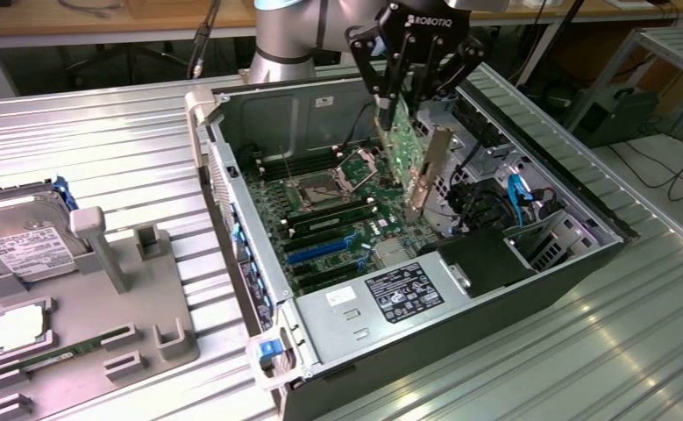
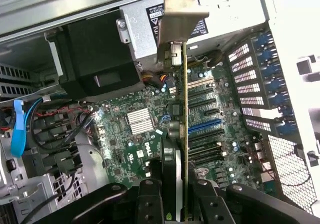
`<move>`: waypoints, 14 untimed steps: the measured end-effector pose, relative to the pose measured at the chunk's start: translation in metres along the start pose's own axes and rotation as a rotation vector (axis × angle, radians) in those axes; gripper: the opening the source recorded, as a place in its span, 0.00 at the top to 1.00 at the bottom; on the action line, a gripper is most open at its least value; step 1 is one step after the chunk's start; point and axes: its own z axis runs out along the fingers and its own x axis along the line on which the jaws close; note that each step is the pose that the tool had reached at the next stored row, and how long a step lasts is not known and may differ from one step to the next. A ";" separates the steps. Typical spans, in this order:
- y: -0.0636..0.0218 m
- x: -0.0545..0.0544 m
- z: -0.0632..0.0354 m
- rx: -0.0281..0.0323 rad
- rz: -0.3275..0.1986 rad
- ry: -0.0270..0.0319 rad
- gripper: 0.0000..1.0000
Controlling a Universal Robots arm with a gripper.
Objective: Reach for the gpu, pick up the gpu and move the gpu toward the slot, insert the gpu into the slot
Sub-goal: 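Insert the gpu into the slot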
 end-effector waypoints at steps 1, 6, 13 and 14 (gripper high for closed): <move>-0.0001 0.000 0.0003 -0.0004 0.028 -0.0017 0.72; -0.0002 0.000 0.0014 -0.0021 0.132 -0.0078 0.72; -0.0003 0.000 0.0036 -0.0039 0.254 -0.0151 0.72; -0.0003 0.000 0.0040 -0.0042 0.271 -0.0162 0.72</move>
